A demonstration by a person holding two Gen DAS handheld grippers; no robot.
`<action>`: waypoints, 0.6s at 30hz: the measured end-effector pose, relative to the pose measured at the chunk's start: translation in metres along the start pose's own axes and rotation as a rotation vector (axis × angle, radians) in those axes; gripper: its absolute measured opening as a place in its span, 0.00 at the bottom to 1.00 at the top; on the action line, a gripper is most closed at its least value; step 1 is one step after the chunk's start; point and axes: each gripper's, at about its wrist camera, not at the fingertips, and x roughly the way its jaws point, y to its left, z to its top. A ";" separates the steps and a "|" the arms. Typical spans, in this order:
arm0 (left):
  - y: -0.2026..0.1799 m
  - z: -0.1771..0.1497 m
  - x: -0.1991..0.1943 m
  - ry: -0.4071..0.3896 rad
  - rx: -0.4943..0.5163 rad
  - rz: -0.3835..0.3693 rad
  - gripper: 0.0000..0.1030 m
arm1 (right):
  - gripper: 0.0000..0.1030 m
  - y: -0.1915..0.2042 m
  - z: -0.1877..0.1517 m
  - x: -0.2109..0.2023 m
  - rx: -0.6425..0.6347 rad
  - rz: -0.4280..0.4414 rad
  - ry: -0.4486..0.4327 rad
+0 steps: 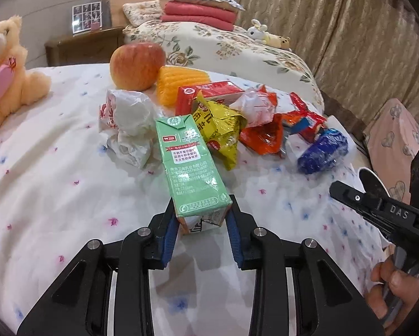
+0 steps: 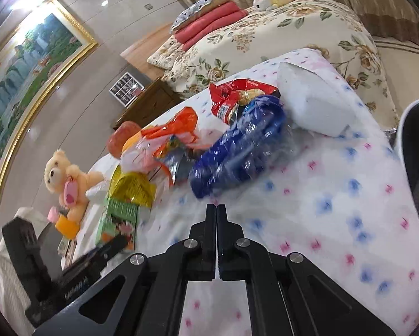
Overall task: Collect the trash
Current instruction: 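Grasp the green milk carton with the left tool while the right tool approaches the blue bag, then grasp the blue plastic bag with the right tool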
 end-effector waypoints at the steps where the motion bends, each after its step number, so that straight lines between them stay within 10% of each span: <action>1: -0.001 -0.002 -0.003 -0.003 0.007 -0.007 0.30 | 0.00 -0.001 -0.001 -0.003 -0.001 -0.002 0.004; 7: -0.005 -0.013 -0.015 -0.011 0.041 -0.022 0.30 | 0.16 -0.007 -0.001 -0.010 0.052 -0.018 0.008; 10: -0.001 -0.015 -0.019 -0.018 0.035 -0.024 0.30 | 0.67 -0.005 0.005 -0.004 0.097 -0.058 -0.036; 18: 0.011 -0.020 -0.022 -0.008 0.013 -0.048 0.30 | 0.69 0.001 0.025 0.021 0.244 -0.114 -0.124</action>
